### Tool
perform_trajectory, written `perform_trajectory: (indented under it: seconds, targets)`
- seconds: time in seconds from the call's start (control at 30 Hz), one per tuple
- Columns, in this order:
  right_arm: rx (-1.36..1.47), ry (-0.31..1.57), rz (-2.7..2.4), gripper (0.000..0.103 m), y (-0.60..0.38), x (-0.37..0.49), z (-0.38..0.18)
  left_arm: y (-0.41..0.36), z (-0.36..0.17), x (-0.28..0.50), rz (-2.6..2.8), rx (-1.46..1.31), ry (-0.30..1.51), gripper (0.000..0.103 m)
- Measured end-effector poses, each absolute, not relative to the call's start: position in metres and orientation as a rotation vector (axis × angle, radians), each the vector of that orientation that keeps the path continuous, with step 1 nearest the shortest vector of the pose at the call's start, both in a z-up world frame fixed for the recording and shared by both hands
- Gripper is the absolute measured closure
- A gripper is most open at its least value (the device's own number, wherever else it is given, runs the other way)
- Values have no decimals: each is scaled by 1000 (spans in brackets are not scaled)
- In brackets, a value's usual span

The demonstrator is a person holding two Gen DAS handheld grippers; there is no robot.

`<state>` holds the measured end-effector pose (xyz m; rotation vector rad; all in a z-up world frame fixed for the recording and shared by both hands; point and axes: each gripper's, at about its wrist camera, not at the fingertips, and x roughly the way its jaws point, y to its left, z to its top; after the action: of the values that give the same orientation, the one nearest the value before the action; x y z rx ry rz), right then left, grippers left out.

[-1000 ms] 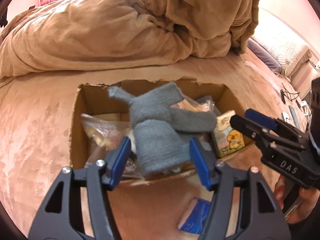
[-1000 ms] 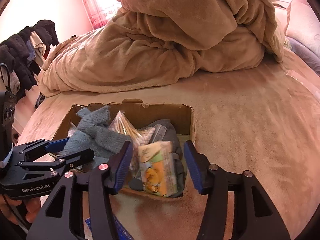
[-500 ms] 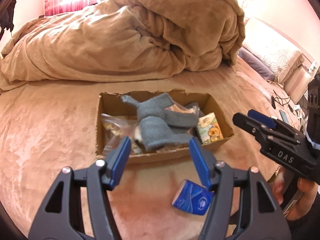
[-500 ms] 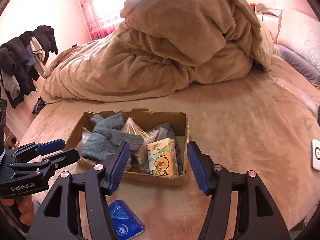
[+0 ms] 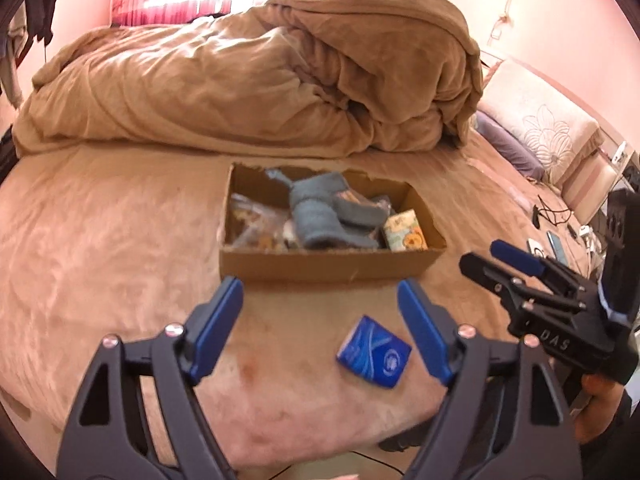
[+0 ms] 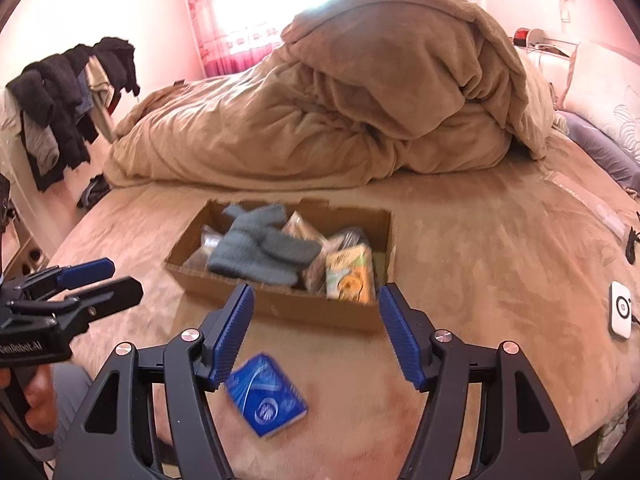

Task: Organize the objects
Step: 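Grasp the blue tissue pack with the right gripper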

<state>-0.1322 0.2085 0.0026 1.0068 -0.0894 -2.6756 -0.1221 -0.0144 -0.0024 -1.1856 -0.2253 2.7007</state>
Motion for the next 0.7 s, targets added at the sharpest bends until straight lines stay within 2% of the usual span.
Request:
perform_trajectory:
  seconds: [0.7]
  targets:
    - [1106,82,-2509,34,169,-91,-56,-50,-65,-73,2729,-1236,-310,22]
